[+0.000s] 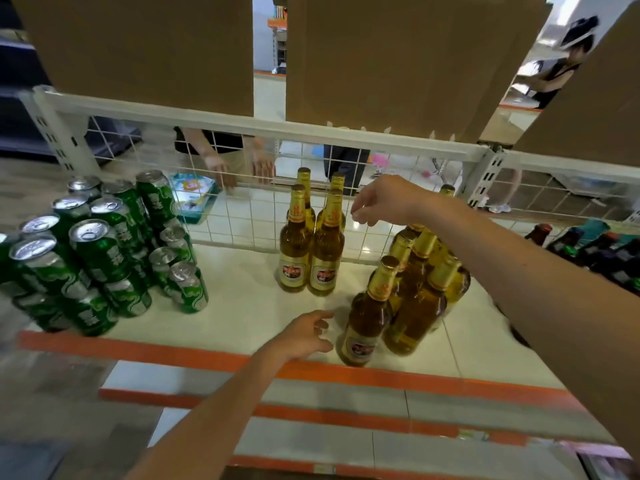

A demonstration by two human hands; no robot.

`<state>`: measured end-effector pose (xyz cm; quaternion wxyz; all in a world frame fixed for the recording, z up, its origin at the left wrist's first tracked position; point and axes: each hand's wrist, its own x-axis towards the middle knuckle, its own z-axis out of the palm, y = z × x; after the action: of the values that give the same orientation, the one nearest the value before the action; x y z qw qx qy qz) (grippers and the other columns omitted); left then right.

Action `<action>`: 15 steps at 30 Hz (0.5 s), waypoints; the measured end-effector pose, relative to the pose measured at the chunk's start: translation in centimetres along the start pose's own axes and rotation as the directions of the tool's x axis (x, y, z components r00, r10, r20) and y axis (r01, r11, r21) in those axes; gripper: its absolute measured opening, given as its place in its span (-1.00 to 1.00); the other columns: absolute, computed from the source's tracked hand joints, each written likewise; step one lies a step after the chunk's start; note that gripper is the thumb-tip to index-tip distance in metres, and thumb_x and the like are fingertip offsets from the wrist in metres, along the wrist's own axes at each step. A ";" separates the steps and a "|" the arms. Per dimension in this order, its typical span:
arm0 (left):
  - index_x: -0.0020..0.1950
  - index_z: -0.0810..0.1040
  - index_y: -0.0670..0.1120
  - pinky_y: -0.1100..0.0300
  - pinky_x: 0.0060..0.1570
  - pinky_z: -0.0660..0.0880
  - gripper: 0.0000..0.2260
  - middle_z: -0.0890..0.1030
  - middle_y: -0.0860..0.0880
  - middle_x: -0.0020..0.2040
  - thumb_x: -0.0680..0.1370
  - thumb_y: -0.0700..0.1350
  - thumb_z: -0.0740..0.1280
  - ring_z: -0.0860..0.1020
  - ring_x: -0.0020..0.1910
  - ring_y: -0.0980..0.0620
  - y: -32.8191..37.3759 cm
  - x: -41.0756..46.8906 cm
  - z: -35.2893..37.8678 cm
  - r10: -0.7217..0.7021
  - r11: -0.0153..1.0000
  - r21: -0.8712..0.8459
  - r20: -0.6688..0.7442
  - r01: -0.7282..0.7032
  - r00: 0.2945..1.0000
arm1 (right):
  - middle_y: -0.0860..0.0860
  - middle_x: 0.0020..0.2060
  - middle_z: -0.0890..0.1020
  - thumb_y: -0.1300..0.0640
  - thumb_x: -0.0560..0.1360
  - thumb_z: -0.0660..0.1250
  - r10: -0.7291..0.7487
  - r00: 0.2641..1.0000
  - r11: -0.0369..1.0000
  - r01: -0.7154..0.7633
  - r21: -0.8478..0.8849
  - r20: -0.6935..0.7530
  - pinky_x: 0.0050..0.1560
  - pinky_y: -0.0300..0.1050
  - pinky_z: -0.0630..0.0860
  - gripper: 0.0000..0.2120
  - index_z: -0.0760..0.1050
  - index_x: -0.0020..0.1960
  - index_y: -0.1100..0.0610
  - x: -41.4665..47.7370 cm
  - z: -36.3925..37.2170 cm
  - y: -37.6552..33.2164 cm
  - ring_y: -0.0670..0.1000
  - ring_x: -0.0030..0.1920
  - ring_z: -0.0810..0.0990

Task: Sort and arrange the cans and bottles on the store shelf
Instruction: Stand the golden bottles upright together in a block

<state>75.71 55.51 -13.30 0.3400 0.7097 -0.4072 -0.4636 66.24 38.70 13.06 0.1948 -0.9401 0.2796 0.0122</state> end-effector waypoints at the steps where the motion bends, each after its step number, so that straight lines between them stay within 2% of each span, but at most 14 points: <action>1: 0.48 0.35 0.04 0.25 0.08 0.51 -0.30 0.53 0.01 0.24 0.40 -0.16 0.55 0.52 0.21 0.05 0.4 -0.6 0.5 0.021 1.000 0.013 0.015 -0.022 1.000 | -0.05 -0.11 0.71 0.04 0.55 0.39 -0.008 0.999 1.000 0.009 -0.030 0.034 0.14 0.03 0.58 -0.82 0.67 0.07 0.09 -0.6 0.1 -0.2 -0.08 -0.08 0.67; 3: 0.51 0.28 0.05 0.22 0.17 0.48 -0.21 0.49 0.03 0.31 0.37 -0.05 0.59 0.49 0.26 0.06 1.1 -1.5 1.8 0.066 0.996 0.053 0.013 -0.067 0.998 | -0.10 -0.15 0.71 -0.04 0.55 0.37 -0.028 0.996 0.996 0.035 -0.084 0.088 0.15 -0.01 0.56 -0.76 0.68 0.08 0.08 -2.0 0.4 -0.7 -0.11 -0.06 0.65; 5: 0.50 0.28 0.04 0.20 0.20 0.44 -0.21 0.49 0.06 0.33 0.36 0.01 0.59 0.48 0.26 0.08 2.1 -2.2 3.2 0.126 0.987 0.100 -0.031 -0.122 0.992 | -0.13 -0.17 0.71 -0.12 0.55 0.34 -0.040 0.991 0.988 0.059 -0.145 0.130 0.12 -0.06 0.54 -0.70 0.68 0.08 0.07 -3.4 0.5 -1.2 -0.14 -0.06 0.62; 8: 0.44 0.34 0.01 0.24 0.14 0.41 -0.28 0.51 0.11 0.24 0.36 0.01 0.58 0.48 0.19 0.13 3.3 -2.8 5.3 0.158 0.986 0.073 -0.140 -0.149 0.978 | -0.08 0.01 0.66 -0.23 0.52 0.32 0.002 0.975 0.935 0.077 -0.345 0.223 0.14 -0.02 0.52 -0.59 0.64 0.16 0.05 -5.1 0.7 -1.8 -0.04 0.04 0.58; 10: 0.39 0.38 0.03 0.21 0.15 0.43 -0.33 0.54 0.11 0.22 0.34 0.01 0.57 0.51 0.18 0.11 3.5 -2.7 6.2 0.169 0.986 0.039 -0.224 -0.165 0.960 | -0.07 0.11 0.60 -0.23 0.47 0.38 0.053 0.959 0.905 0.071 -0.419 0.278 0.16 -0.01 0.52 -0.56 0.61 0.22 0.01 -5.8 1.2 -1.5 0.02 0.11 0.55; 12: 0.35 0.41 0.06 0.19 0.16 0.45 -0.36 0.58 0.10 0.22 0.33 0.04 0.57 0.53 0.18 0.10 3.5 -2.6 6.8 0.173 0.985 0.038 -0.274 -0.169 0.946 | -0.08 0.11 0.57 -0.23 0.42 0.44 0.076 0.956 0.861 0.079 -0.503 0.282 0.12 0.00 0.55 -0.53 0.56 0.25 -0.04 -6.2 1.9 -0.9 0.04 0.10 0.54; 15: 0.30 0.45 0.08 0.21 0.12 0.46 -0.42 0.60 0.13 0.16 0.33 0.07 0.56 0.56 0.12 0.12 3.2 -2.7 7.1 0.170 0.985 0.036 -0.316 -0.167 0.933 | -0.06 0.05 0.56 -0.20 0.40 0.46 0.022 0.974 0.828 0.110 -0.550 0.226 0.05 0.02 0.57 -0.54 0.56 0.24 -0.05 -6.1 2.5 -0.6 0.05 0.04 0.54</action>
<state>67.58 55.76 -11.99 0.4365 0.7389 -0.4087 -0.3106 61.59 43.25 11.77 -0.0586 -0.9545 0.2183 0.1943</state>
